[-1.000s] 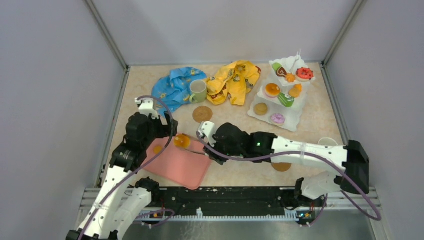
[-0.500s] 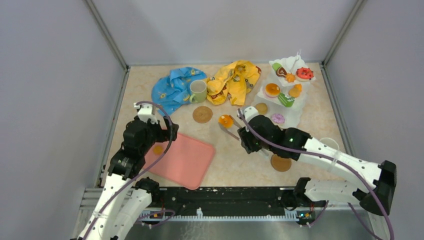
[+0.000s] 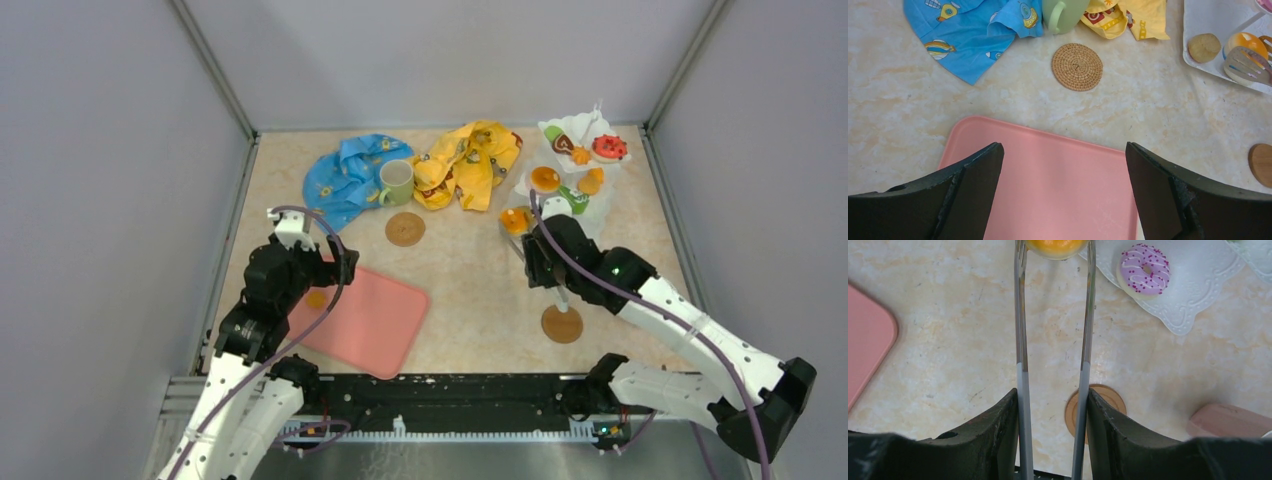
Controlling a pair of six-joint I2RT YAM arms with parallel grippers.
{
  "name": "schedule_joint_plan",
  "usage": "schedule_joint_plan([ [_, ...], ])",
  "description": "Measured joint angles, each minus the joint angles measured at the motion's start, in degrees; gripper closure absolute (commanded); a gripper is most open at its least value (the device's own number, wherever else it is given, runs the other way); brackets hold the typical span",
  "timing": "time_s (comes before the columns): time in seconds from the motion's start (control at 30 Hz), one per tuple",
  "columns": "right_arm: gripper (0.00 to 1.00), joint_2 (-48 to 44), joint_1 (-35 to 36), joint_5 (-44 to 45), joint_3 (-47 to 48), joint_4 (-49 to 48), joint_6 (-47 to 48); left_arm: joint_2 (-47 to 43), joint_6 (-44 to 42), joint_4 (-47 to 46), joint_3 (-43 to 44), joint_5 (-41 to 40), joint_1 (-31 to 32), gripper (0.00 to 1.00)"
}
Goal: Serve the afternoon tea
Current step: Place the desert on the desert table.
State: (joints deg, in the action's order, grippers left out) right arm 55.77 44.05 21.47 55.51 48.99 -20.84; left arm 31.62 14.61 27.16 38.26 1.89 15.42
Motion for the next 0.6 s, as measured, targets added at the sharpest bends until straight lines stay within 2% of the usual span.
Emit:
schedule_joint_plan([
  [0.6, 0.62, -0.35, -9.07, -0.74, -3.26, -2.03, -0.44, -0.13, -0.44, -0.13, -0.17, 0.02, 0.33, 0.01],
])
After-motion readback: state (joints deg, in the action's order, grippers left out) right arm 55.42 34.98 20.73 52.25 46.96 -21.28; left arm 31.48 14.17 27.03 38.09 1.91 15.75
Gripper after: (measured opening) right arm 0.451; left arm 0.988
